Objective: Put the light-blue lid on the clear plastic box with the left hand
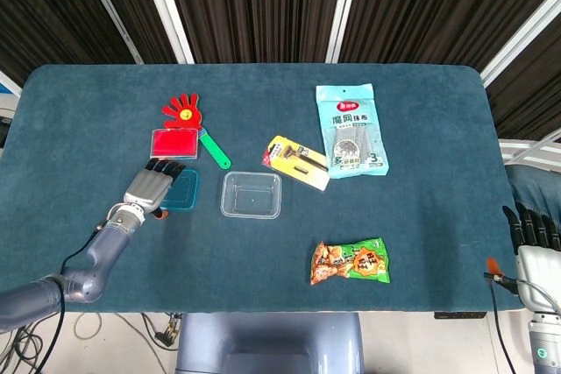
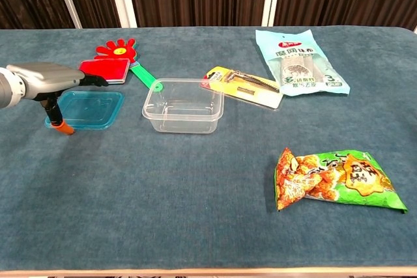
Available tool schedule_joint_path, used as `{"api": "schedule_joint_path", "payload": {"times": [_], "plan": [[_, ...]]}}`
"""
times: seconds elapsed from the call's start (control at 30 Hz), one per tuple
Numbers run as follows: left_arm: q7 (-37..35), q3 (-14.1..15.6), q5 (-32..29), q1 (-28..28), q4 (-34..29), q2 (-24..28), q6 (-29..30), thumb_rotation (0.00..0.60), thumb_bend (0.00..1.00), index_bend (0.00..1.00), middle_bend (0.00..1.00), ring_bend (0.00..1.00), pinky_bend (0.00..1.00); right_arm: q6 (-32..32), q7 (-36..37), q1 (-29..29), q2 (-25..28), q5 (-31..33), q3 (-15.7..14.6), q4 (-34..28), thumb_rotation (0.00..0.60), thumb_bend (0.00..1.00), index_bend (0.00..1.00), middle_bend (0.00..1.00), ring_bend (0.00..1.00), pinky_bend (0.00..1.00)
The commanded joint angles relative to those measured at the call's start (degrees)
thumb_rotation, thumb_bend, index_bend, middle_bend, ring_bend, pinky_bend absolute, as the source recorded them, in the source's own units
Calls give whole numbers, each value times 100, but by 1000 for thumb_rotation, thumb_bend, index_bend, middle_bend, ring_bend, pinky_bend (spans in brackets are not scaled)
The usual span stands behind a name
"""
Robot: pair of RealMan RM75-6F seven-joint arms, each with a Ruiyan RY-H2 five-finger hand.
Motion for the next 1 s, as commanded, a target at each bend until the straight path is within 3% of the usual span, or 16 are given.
{"api": "schedule_joint_path", "payload": {"times": [0.03,0.6,1.0], "plan": [[38,12,-74,-40,62,-25,-51,600,167,49,60,0,9,0,-4,2,4,2,6,-8,600,353,15,14,0,0],[80,89,-281,-185,377,-161,-256,600,168,48,117,0,9,17,-49,-7,-13,48,26,-14,600,353,15,14,0,0],[54,160,-16,-201,401,-161,-117,600,245,96,359,0,9,30,-45,-6,-7,52,42,-32,600,353,15,14,0,0]]}}
